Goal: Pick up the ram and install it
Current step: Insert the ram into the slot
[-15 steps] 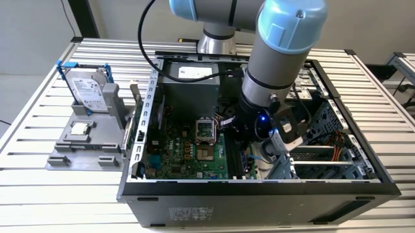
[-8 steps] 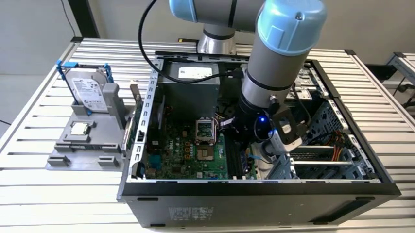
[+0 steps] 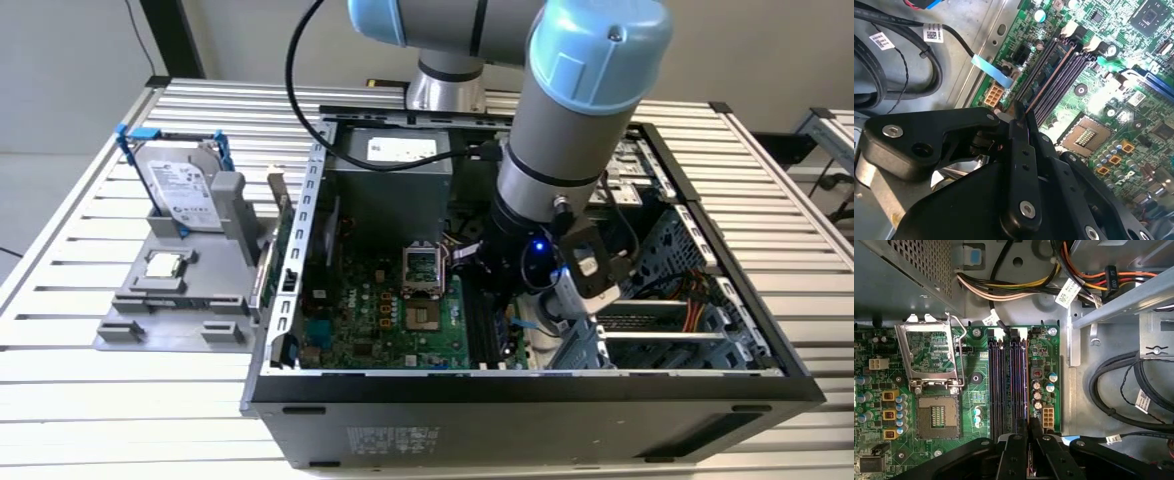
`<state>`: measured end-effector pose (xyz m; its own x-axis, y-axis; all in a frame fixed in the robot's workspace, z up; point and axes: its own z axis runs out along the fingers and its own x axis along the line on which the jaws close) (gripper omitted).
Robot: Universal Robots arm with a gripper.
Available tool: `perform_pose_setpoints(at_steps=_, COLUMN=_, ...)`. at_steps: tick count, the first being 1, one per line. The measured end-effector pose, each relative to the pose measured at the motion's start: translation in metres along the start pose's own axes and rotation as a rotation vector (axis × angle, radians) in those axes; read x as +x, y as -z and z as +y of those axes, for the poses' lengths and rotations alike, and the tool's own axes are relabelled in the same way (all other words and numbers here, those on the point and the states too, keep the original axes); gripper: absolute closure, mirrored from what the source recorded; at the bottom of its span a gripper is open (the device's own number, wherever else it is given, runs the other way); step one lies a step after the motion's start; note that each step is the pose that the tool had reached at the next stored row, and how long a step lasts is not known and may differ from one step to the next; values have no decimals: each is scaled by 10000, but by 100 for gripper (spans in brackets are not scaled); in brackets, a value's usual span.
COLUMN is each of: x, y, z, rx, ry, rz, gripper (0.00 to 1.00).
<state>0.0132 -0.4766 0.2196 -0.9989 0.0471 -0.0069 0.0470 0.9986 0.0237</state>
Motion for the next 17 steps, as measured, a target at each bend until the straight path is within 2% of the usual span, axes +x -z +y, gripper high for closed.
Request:
perform_pose_setpoints(at_steps=8, x=0, y=-11, z=-1, rx=0, ry=-3, rz=0, gripper=100)
perform_pose_setpoints(at_steps=17, x=0, y=-55, z=-2, rx=-2, ry=-3, rz=0, gripper=100)
